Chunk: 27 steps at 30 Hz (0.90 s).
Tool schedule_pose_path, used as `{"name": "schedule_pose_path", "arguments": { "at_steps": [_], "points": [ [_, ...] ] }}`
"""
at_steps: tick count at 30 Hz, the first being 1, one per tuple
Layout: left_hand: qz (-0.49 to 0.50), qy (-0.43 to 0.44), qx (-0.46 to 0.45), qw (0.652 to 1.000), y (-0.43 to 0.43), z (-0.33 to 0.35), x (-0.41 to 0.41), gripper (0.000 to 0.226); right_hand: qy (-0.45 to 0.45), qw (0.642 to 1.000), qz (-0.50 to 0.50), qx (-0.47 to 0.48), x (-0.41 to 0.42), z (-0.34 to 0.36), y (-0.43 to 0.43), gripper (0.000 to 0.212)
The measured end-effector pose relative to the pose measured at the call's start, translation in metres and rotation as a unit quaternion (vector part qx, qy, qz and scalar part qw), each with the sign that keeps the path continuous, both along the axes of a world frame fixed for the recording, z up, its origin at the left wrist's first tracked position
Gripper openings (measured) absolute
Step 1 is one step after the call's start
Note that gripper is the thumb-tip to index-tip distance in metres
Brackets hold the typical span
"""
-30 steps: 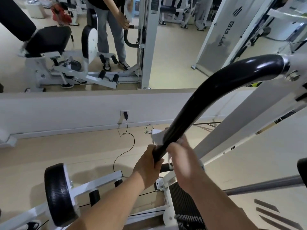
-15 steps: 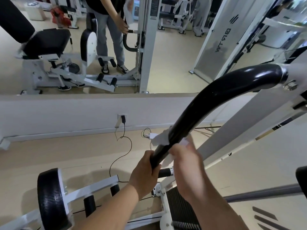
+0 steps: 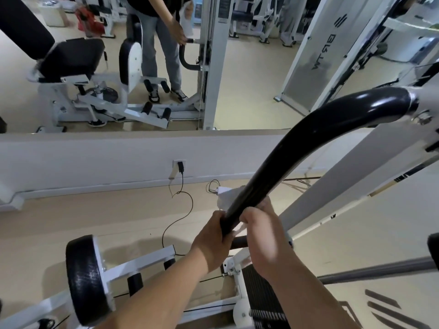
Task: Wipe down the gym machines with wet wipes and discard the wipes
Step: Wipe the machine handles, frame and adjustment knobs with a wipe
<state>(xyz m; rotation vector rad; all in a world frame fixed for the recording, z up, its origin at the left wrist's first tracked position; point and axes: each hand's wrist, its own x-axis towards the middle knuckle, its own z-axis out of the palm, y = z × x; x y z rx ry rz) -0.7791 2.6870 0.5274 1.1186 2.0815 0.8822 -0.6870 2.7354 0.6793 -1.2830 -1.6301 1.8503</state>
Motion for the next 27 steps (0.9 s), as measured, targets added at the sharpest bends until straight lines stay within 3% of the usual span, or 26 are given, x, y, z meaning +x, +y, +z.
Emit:
{"name": "schedule_pose_path", "arguments": {
  "at_steps": [2,5,8,13,15,18,21,23,27],
  "points": [
    [-0.004,-0.042,-0.037,0.998,-0.005,0.009,-0.003,0.029,0.025,0.998,0.0,0.063,0.005,0.013,0.002,0.03],
    [0.045,-0.045,-0.055,0.996,-0.011,0.014,-0.007,0.035,0.053,0.998,-0.008,0.028,0.002,0.001,0.004,0.041],
    [0.096,-0.014,-0.058,0.994,-0.027,0.012,-0.006,0.053,-0.029,0.999,-0.009,-0.013,-0.006,-0.037,0.002,0.049],
    [0.064,-0.076,-0.061,0.993,-0.056,0.015,0.002,0.055,-0.09,0.993,0.063,-0.051,-0.007,-0.074,-0.003,0.041],
    [0.079,-0.089,-0.061,0.991,-0.058,0.017,0.001,0.054,-0.058,0.997,0.053,-0.025,-0.003,-0.055,-0.001,0.038],
    [0.091,-0.086,-0.035,0.991,-0.051,0.018,0.002,0.043,0.067,0.996,0.036,0.047,0.006,-0.004,0.007,0.036],
    [0.105,-0.103,-0.025,0.989,-0.047,0.017,0.01,0.038,0.127,0.988,0.026,0.086,0.005,0.013,0.012,0.047],
    [0.124,-0.116,-0.026,0.985,-0.05,0.017,0.014,0.038,0.095,0.991,0.031,0.086,0.001,-0.004,0.007,0.051],
    [0.152,-0.14,-0.037,0.978,-0.058,0.013,0.017,0.04,-0.054,0.995,0.077,0.009,-0.005,-0.08,-0.001,0.047]
  ]
}}
